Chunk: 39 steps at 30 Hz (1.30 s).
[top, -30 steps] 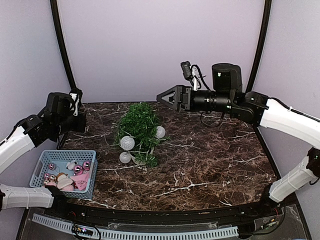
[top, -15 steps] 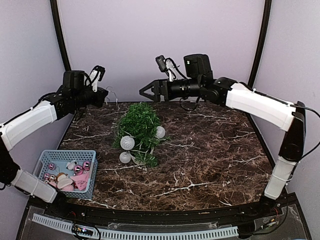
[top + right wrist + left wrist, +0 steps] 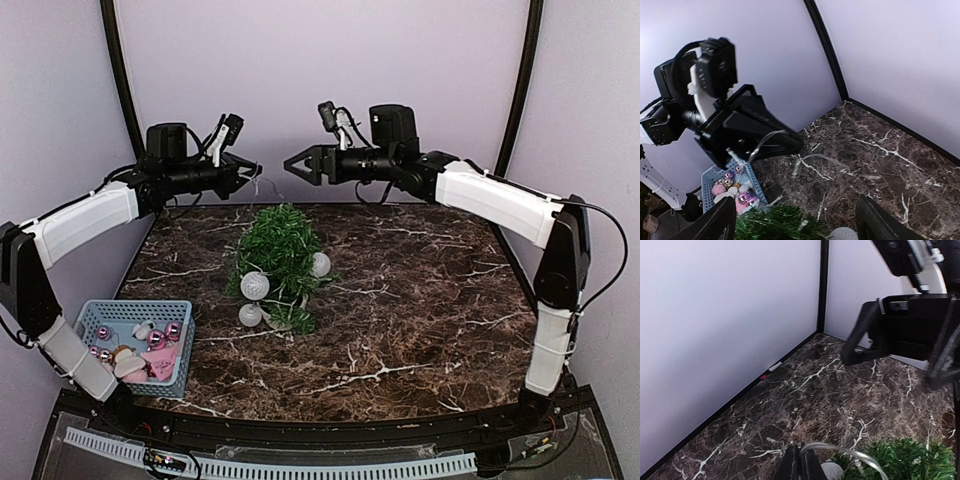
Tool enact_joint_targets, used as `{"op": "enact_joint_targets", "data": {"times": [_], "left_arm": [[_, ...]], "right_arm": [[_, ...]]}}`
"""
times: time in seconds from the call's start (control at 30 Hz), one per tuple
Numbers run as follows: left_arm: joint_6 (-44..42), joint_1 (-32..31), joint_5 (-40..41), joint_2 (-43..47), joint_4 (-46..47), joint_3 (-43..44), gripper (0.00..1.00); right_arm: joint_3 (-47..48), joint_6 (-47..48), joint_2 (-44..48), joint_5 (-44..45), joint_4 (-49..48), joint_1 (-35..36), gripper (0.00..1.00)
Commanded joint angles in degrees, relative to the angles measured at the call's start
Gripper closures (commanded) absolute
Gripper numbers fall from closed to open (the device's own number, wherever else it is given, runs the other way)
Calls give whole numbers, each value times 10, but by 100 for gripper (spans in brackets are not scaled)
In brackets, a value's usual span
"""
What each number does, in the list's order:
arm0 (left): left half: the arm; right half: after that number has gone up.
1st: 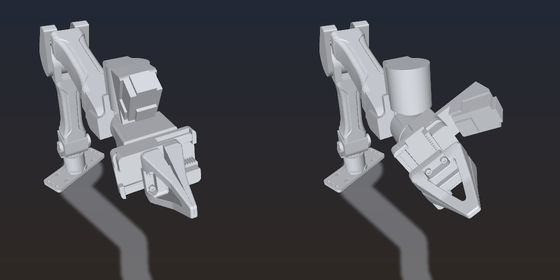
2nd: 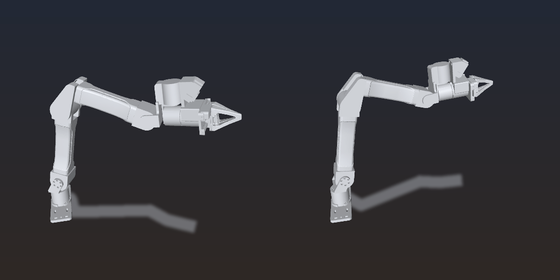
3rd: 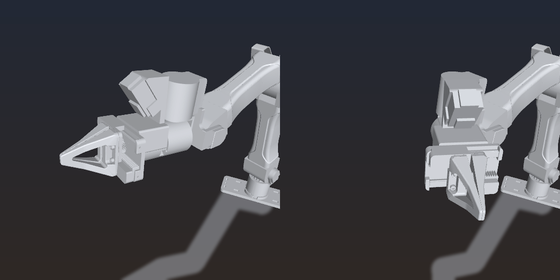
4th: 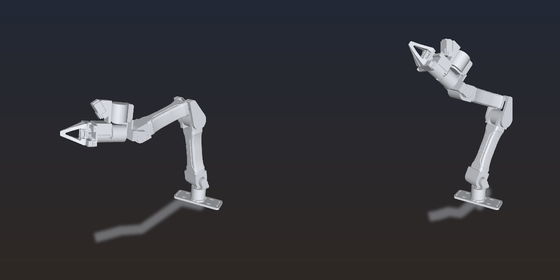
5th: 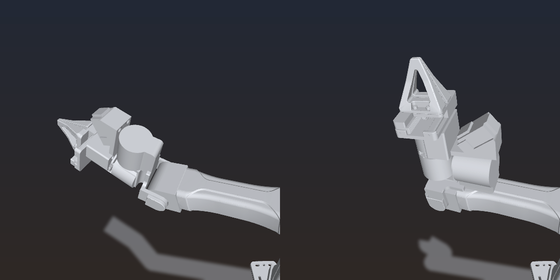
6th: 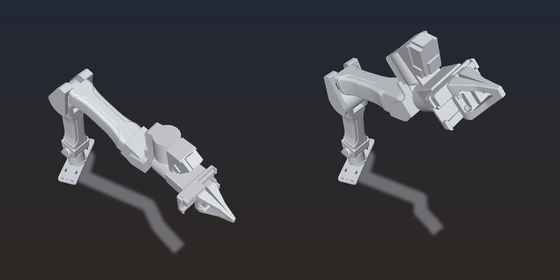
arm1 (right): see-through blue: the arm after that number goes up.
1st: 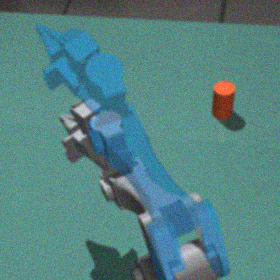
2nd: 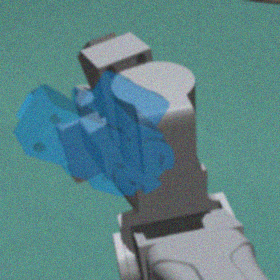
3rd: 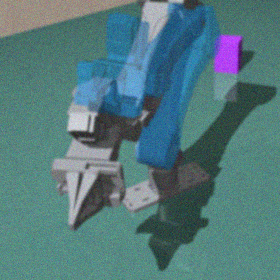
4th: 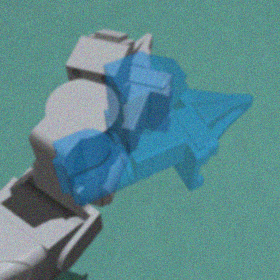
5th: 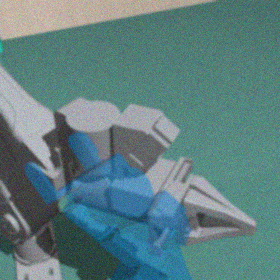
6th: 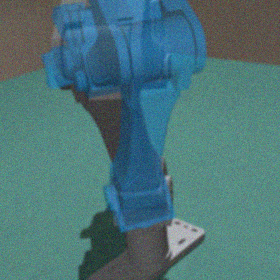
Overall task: Decorate the small christmas tree
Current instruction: Wrap the side of the string light in the gap of the branches.
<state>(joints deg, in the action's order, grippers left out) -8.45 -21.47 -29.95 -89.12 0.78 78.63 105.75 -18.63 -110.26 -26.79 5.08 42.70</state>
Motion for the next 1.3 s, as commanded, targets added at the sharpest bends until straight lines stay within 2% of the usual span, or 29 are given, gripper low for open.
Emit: {"op": "enact_joint_targets", "data": {"times": [0.0,0.3,0.5,0.57,0.63,0.67,0.73,0.77,0.8,0.87,0.9,0.93,0.97,1.0,1.07,1.13,1.27], "left_arm": [[28,0,-126,-4,48,31,100],[65,-25,-192,-25,36,80,100],[64,-42,-205,-42,13,103,100],[64,-47,-208,-47,10,106,100],[64,-50,-206,-50,6,107,100],[65,-50,-205,-51,6,106,100],[61,-51,-193,-50,0,105,100],[58,-51,-174,-48,-2,102,100],[52,-51,-159,-44,-4,100,100],[46,-50,-108,-36,-12,92,100],[41,-50,-77,-32,-24,87,91],[38,-50,-65,-29,-30,85,75],[36,-49,-40,-27,-35,83,64],[35,-50,-28,-22,-45,81,48],[31,-50,6,-7,-56,68,32],[27,-49,39,13,-62,56,22],[28,-50,131,64,-66,6,12]], "right_arm": [[-38,17,27,-6,-74,-19,17],[-24,128,-12,-63,-29,-42,23],[12,126,-51,-134,-35,-42,20],[25,122,-66,-154,-35,-42,23],[39,119,-77,-175,-29,-42,34],[42,116,-79,-185,-29,-42,46],[30,102,-72,-192,-45,-42,83],[13,90,-65,-186,-63,-44,96],[-3,77,-55,-174,-84,-47,100],[-25,49,-42,-128,-104,-56,100],[-24,35,-41,-103,-94,-62,100],[-17,33,-42,-83,-84,-65,100],[-5,33,-47,-60,-60,-67,100],[9,39,-52,-40,-34,-68,100],[37,52,-66,-13,18,-68,100],[56,58,-78,3,48,-68,100],[87,60,-99,37,103,-68,100]]}}
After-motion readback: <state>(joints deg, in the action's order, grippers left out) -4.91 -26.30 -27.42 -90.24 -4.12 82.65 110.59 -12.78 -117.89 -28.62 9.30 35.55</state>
